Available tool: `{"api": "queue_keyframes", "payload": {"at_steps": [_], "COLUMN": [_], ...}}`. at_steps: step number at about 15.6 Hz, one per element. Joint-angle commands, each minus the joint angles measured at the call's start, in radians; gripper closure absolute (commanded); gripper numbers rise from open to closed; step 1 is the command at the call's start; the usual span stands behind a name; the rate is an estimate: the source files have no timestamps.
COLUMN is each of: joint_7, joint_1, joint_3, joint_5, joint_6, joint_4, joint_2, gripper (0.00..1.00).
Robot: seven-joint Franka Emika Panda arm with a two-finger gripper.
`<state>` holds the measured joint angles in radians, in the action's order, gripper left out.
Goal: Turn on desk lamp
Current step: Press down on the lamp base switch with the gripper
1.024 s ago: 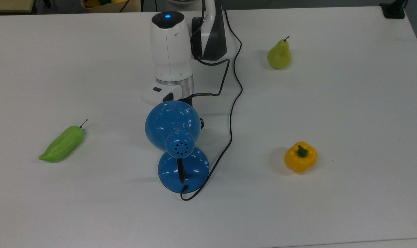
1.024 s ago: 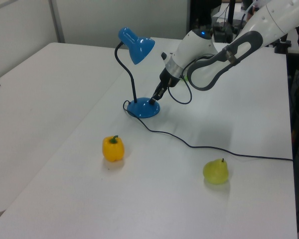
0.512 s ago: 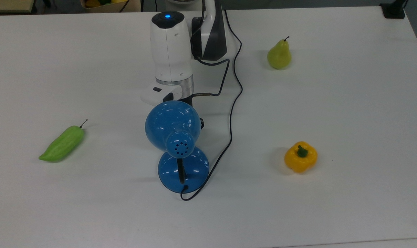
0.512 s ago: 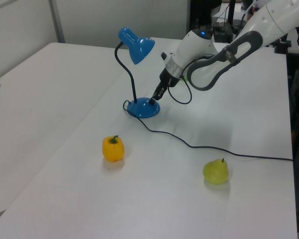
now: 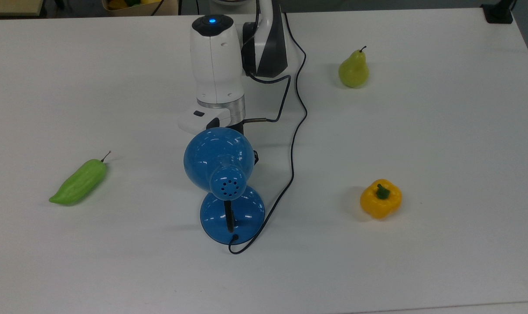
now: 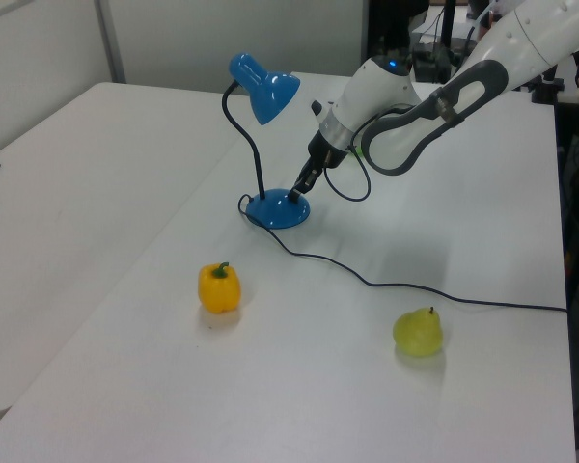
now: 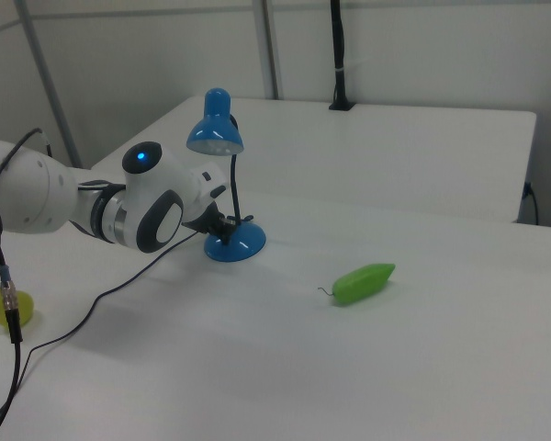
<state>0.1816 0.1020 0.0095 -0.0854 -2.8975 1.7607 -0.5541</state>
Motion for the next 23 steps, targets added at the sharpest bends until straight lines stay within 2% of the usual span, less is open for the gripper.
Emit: {"api": "queue_keyframes", "payload": {"at_steps": [1, 23], "joint_7": [-0.008, -0.008], "joint_1": [0.007, 0.01], "joint_3": [-0.005, -0.005], "joint_5": [0.013, 0.061], "joint_6": [-0.012, -0.051], "joint_4": [-0.015, -0.043], "joint_2": [-0.013, -0.055], "gripper": [1.0, 1.0]}}
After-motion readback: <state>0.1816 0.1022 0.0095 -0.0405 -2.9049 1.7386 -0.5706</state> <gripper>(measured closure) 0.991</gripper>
